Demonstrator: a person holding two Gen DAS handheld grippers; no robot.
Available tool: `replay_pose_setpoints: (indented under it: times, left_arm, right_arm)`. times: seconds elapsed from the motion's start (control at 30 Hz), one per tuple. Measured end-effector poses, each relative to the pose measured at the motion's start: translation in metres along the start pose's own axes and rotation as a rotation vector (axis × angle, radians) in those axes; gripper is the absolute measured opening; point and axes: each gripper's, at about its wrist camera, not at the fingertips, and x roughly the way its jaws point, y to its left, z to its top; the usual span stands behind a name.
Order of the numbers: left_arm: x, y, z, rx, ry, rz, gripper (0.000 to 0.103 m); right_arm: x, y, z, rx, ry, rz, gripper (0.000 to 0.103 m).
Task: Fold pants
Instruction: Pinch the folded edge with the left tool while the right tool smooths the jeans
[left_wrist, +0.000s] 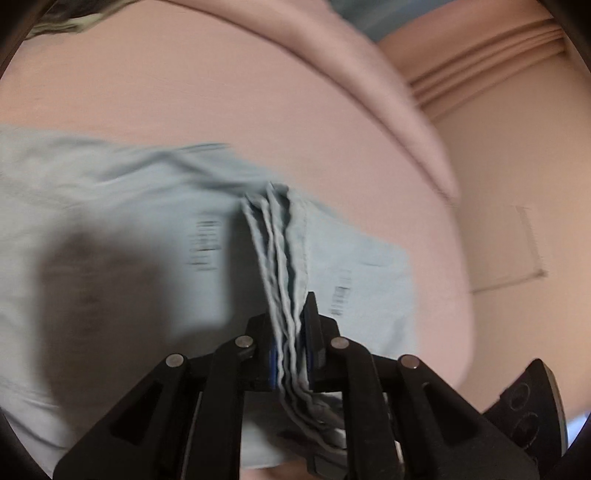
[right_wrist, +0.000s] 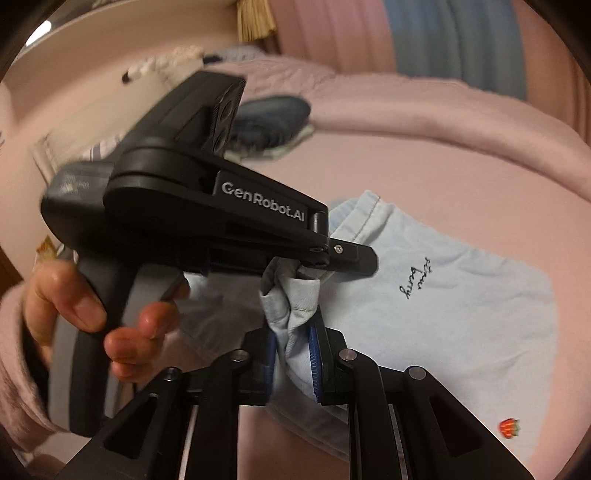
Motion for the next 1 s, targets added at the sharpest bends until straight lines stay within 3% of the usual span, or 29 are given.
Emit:
replay_pose_setpoints:
  times: [0.07,0.13,0.3,0.4,0.53,0.6,0.63,0.67,0.77,0.8,0.9,1.0]
  left_arm:
    - [-0.002,0.005,0.002,-0.031,-0.015,0.032,0.018]
    - [-0.009,0.013,0.002,-0.063,-0.031,0.052,0.026]
    - [-0.043,0.005,0.003,-0.012,-0.108,0.111,0.030]
    - [-0.057,-0.011,-0.004,0.032,-0.140,0.057,0.030]
    - [-0.044,-0.042,-0.017,0.149,-0.106,-0.041,0.030]
    - [-0.033,-0.050,-0.023,0.200,-0.074,-0.061,0.030]
    - [-0.023,-0.053,-0.026,0.205,-0.120,-0.096,0.030]
    - [-0.015,-0.053,-0.028,0.214,-0.107,-0.082,0.030]
    - [0.007,-0.033,-0.035,0.206,-0.082,0.085,0.026]
    - [0.010,-0.017,-0.040,0.168,-0.064,0.089,0.017]
    - [-0.008,0.011,-0.051,0.106,-0.086,0.016,0.009]
    - [-0.021,0.023,-0.059,0.093,-0.092,-0.005,0.009]
  right_arm:
    - [0.013,-0.004,-0.006,0.038,0.068,0.067,0.047]
    - [0.015,-0.010,-0.009,0.070,0.097,0.128,0.061]
    - [-0.030,-0.032,-0.008,0.155,0.051,0.218,0.061]
    - [-0.068,-0.065,-0.007,0.227,-0.026,0.129,0.061]
    - [-0.089,-0.109,-0.015,0.279,-0.006,-0.129,0.058]
    - [-0.091,-0.121,-0.020,0.303,0.002,-0.150,0.050]
    - [-0.089,-0.121,-0.020,0.298,0.012,-0.166,0.050]
    - [-0.085,-0.121,-0.023,0.286,0.031,-0.193,0.050]
    - [-0.056,-0.120,-0.027,0.260,0.138,-0.221,0.050]
    - [-0.045,-0.119,-0.031,0.238,0.192,-0.231,0.050]
    - [-0.044,-0.101,-0.020,0.141,0.224,-0.285,0.050]
    - [-0.049,-0.095,-0.001,0.132,0.194,-0.264,0.050]
